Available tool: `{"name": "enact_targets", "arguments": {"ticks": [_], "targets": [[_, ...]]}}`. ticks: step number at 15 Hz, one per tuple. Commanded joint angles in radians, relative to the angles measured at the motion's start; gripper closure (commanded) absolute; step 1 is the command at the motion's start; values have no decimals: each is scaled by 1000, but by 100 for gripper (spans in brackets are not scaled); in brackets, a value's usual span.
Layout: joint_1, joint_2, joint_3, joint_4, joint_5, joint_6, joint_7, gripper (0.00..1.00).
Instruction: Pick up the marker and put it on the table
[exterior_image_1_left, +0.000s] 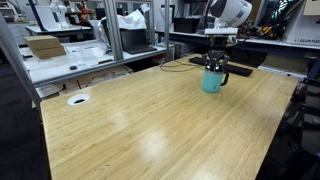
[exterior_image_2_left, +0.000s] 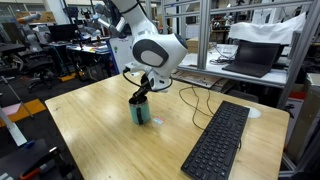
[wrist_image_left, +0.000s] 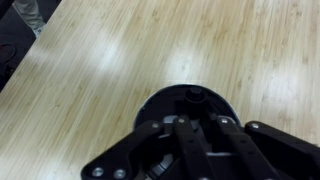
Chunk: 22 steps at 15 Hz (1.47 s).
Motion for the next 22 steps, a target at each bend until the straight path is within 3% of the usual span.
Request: {"name": "enact_targets", "arguments": {"ticks": [1, 9, 13, 19, 22], "targets": [[-8, -47, -6, -16, 24, -36, -12, 95], [-10, -286, -49, -67, -10, -213, 55, 95], [23, -371, -59, -59, -102, -228, 183, 95], [28, -367, -65, -55, -282, -177, 419, 95], [9, -324, -84, -43, -316, -158, 507, 95]]}}
